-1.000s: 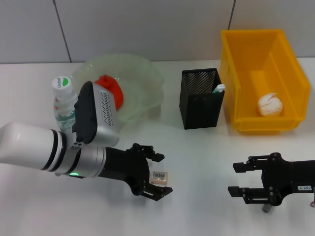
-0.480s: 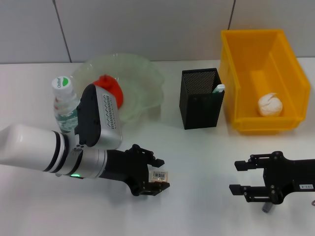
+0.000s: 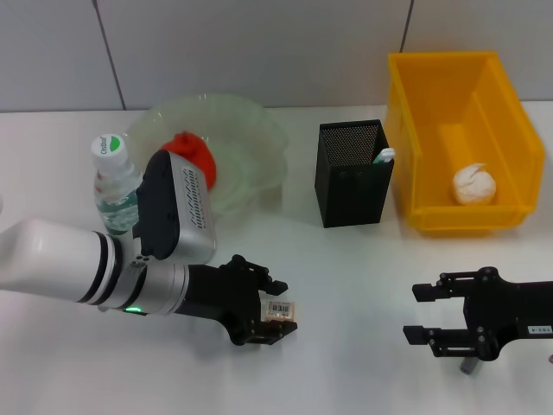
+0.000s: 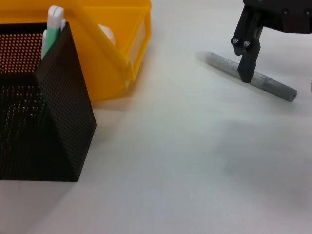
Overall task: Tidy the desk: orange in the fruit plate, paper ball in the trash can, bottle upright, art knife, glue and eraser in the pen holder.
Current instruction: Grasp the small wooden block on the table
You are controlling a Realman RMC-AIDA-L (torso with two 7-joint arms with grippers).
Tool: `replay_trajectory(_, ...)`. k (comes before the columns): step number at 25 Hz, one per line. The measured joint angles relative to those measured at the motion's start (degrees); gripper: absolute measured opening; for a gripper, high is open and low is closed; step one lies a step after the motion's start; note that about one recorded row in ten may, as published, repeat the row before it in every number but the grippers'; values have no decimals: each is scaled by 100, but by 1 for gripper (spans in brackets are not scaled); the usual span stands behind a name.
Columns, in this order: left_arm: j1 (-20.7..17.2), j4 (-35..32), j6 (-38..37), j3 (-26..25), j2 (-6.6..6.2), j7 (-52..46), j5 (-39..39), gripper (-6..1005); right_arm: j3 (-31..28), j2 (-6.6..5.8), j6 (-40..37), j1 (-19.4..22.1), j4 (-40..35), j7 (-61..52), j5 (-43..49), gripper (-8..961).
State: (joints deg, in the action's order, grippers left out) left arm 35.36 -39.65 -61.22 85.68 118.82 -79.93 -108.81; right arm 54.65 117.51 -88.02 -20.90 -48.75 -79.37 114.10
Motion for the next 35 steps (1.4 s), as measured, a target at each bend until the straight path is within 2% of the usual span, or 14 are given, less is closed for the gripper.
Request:
replay_trajectory(20,15,10,76,56,0,-49,0,551,-104,9,-85,42,-30,0,14,635)
replay_trajectory(35,15,19,152,151,9,-110,1,468,-144,-8,-149,60,-34,0,33,635)
